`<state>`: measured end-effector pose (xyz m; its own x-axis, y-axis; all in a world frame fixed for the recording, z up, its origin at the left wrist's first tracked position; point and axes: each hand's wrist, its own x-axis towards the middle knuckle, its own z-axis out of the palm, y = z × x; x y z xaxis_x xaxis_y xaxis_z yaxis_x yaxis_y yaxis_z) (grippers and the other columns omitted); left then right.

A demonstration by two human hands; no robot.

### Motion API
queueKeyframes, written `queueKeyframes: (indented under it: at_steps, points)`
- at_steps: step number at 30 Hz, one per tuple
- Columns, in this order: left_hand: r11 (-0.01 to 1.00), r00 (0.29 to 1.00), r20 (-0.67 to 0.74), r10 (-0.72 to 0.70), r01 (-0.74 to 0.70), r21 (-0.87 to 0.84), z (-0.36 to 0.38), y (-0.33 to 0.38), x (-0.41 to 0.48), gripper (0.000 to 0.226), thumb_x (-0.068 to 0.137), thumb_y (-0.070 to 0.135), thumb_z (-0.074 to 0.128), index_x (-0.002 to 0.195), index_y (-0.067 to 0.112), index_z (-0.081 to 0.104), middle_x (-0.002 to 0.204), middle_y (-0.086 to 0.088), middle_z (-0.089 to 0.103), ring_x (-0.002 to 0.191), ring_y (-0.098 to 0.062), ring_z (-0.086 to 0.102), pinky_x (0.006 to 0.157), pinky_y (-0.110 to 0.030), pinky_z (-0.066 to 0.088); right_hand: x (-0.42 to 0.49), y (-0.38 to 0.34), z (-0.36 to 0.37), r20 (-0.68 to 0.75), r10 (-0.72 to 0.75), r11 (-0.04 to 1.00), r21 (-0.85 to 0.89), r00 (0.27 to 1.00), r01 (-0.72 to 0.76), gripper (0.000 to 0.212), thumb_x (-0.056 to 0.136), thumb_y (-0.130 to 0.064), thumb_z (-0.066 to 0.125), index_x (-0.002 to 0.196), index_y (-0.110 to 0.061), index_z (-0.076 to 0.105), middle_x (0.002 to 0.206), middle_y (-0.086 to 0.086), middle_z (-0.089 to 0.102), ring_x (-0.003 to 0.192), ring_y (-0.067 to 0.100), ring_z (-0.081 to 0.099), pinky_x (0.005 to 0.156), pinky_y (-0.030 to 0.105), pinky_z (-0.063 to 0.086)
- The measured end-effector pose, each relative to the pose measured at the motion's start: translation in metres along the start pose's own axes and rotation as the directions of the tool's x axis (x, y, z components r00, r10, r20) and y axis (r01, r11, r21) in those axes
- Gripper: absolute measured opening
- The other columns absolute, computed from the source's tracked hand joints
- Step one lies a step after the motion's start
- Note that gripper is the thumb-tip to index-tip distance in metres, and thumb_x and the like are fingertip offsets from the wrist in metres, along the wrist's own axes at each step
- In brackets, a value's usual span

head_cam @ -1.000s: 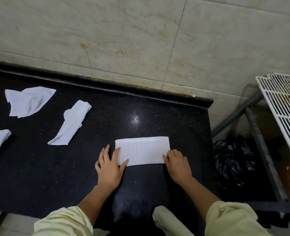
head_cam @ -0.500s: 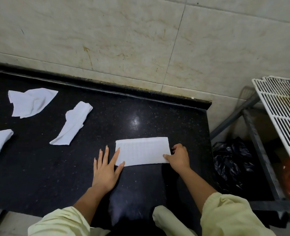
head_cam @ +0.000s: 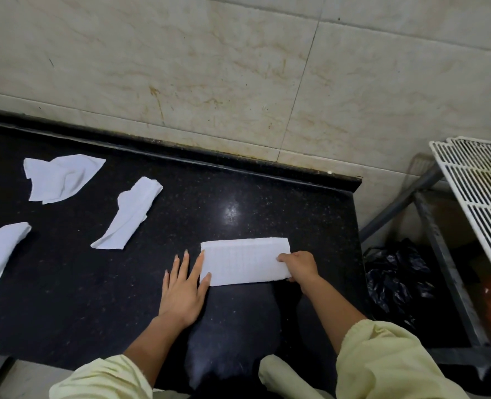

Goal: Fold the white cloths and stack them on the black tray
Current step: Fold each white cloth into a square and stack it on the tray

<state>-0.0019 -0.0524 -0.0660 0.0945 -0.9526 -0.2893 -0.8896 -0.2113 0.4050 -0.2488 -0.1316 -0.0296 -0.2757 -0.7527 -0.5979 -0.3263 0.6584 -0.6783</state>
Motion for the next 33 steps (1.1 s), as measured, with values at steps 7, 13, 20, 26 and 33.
queueKeyframes:
  at_steps: [7, 13, 20, 26, 33]
  points:
    - [0.998, 1.000, -0.008, 0.018, -0.019, -0.053, -0.006, -0.009, 0.004, 0.060, 0.101, 0.047, 0.023, 0.153, 0.031, -0.003, 0.161, 0.004, -0.008, 0.147, -0.016, -0.016, 0.120, -0.038, -0.006, -0.002, -0.003, -0.004, -0.034, -0.035, 0.998, 0.053, 0.999, 0.036, 0.003, 0.080, -0.008, 0.067, 0.081, -0.007, 0.065, 0.087, 0.009, 0.064, 0.075, 0.019, 0.058, 0.061, 0.031, 0.050]
    - [0.994, 0.997, -0.006, 0.072, -0.072, -0.081, -0.006, -0.020, 0.008, 0.055, 0.102, 0.045, 0.026, 0.153, 0.034, 0.010, 0.162, 0.004, -0.005, 0.148, -0.017, -0.012, 0.120, -0.038, -0.003, -0.017, -0.025, 0.006, 0.023, -0.203, 0.979, 0.001, 0.979, 0.203, 0.016, 0.076, -0.004, 0.072, 0.073, -0.015, 0.061, 0.082, 0.002, 0.064, 0.079, 0.017, 0.060, 0.075, 0.035, 0.051]
    - [0.996, 0.996, -0.015, 0.087, -0.088, -0.021, -0.004, -0.022, 0.009, 0.054, 0.102, 0.046, 0.026, 0.152, 0.035, 0.012, 0.162, 0.003, -0.005, 0.148, -0.018, -0.012, 0.119, -0.037, -0.003, -0.032, -0.050, 0.038, 0.142, -0.291, 0.952, -0.058, 0.946, 0.302, 0.015, 0.076, -0.010, 0.074, 0.075, -0.018, 0.062, 0.085, 0.000, 0.066, 0.085, 0.018, 0.064, 0.075, 0.033, 0.052]
    - [0.996, 0.996, -0.011, 0.086, -0.086, 0.003, -0.004, -0.022, 0.008, 0.054, 0.101, 0.048, 0.022, 0.152, 0.037, 0.010, 0.162, 0.003, -0.007, 0.148, -0.017, -0.013, 0.119, -0.036, -0.004, -0.041, -0.055, 0.081, 0.227, -0.239, 0.953, -0.130, 0.944, 0.273, 0.011, 0.082, -0.012, 0.070, 0.082, -0.017, 0.061, 0.088, 0.001, 0.063, 0.078, 0.014, 0.061, 0.061, 0.028, 0.056]
    - [0.994, 0.994, -0.021, 0.106, -0.106, 0.032, -0.003, -0.025, 0.008, 0.080, 0.078, 0.058, -0.012, 0.152, 0.038, 0.011, 0.162, 0.002, -0.004, 0.149, -0.019, -0.009, 0.118, -0.035, -0.003, -0.039, -0.040, 0.119, 0.258, -0.230, 0.912, -0.280, 0.938, 0.300, 0.012, 0.085, -0.014, 0.065, 0.095, -0.017, 0.058, 0.095, 0.000, 0.062, 0.098, 0.021, 0.063, 0.086, 0.037, 0.055]
